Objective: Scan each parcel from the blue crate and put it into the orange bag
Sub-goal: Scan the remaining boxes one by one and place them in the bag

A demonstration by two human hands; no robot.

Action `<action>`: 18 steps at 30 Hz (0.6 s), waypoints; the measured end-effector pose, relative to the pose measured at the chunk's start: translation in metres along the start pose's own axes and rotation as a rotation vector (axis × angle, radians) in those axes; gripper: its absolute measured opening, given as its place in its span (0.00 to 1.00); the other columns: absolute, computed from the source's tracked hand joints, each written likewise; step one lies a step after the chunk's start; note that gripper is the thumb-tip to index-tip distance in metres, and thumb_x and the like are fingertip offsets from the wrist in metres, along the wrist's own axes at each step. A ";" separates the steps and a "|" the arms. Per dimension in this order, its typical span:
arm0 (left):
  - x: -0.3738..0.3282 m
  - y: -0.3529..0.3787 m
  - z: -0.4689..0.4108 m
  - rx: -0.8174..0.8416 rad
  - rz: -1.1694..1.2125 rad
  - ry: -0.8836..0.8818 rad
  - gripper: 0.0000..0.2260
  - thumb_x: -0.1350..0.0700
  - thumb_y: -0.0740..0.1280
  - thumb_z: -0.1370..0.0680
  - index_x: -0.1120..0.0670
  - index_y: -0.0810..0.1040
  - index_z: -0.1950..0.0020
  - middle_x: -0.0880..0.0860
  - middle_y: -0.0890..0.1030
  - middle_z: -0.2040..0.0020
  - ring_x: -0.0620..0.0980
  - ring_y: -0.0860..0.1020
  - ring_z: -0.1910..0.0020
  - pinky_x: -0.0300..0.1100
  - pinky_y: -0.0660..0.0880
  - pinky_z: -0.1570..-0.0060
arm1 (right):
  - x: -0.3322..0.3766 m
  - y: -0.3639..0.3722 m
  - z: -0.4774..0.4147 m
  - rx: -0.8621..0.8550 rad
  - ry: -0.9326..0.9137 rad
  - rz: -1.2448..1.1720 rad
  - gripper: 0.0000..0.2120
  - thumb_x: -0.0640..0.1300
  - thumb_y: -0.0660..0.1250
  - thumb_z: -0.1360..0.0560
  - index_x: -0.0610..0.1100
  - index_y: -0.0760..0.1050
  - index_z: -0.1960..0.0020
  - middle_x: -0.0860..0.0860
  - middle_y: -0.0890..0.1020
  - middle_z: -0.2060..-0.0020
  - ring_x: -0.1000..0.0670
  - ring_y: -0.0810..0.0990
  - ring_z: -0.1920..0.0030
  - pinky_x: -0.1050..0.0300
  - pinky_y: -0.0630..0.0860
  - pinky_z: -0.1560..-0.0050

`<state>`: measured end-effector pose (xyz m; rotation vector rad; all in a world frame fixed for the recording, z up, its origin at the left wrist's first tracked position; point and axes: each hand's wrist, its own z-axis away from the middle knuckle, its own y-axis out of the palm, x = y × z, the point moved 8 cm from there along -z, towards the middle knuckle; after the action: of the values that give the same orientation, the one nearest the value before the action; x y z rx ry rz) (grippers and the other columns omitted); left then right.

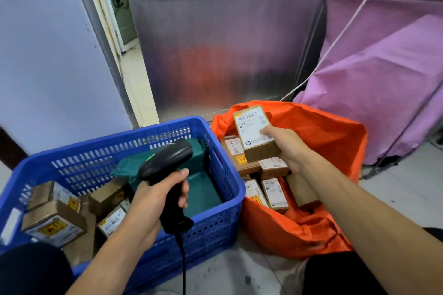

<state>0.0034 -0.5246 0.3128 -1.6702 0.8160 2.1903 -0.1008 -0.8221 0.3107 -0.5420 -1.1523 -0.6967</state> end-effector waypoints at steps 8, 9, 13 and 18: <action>0.017 0.004 -0.015 -0.008 -0.036 -0.074 0.09 0.56 0.73 0.25 0.61 0.79 0.51 0.58 0.77 0.65 0.52 0.70 0.74 0.48 0.70 0.65 | -0.092 -0.061 -0.028 -0.235 0.239 0.066 0.19 0.59 0.65 0.21 0.43 0.78 0.45 0.45 0.80 0.62 0.47 0.74 0.71 0.62 0.66 0.71; 0.019 0.003 -0.017 -0.009 -0.033 -0.090 0.08 0.57 0.73 0.24 0.60 0.78 0.52 0.57 0.77 0.65 0.52 0.70 0.74 0.48 0.70 0.65 | -0.104 -0.065 -0.032 -0.251 0.264 0.103 0.20 0.60 0.65 0.21 0.43 0.78 0.45 0.44 0.80 0.62 0.48 0.73 0.72 0.62 0.65 0.72; 0.028 0.002 -0.025 -0.008 -0.009 -0.133 0.10 0.54 0.72 0.27 0.57 0.75 0.52 0.55 0.76 0.66 0.50 0.69 0.74 0.48 0.69 0.66 | -0.148 -0.066 -0.047 -0.224 0.331 0.202 0.24 0.62 0.66 0.21 0.41 0.78 0.42 0.44 0.82 0.56 0.46 0.76 0.67 0.59 0.70 0.71; 0.031 0.001 -0.039 0.013 -0.026 -0.143 0.10 0.54 0.71 0.29 0.56 0.74 0.54 0.54 0.75 0.66 0.49 0.68 0.76 0.44 0.72 0.71 | -0.196 -0.067 -0.061 -0.224 0.398 0.406 0.27 0.58 0.69 0.21 0.36 0.75 0.37 0.42 0.82 0.47 0.41 0.86 0.60 0.54 0.78 0.66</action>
<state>0.0249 -0.5518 0.2770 -1.4892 0.7650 2.2510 -0.1587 -0.8681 0.1082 -0.7612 -0.5706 -0.5495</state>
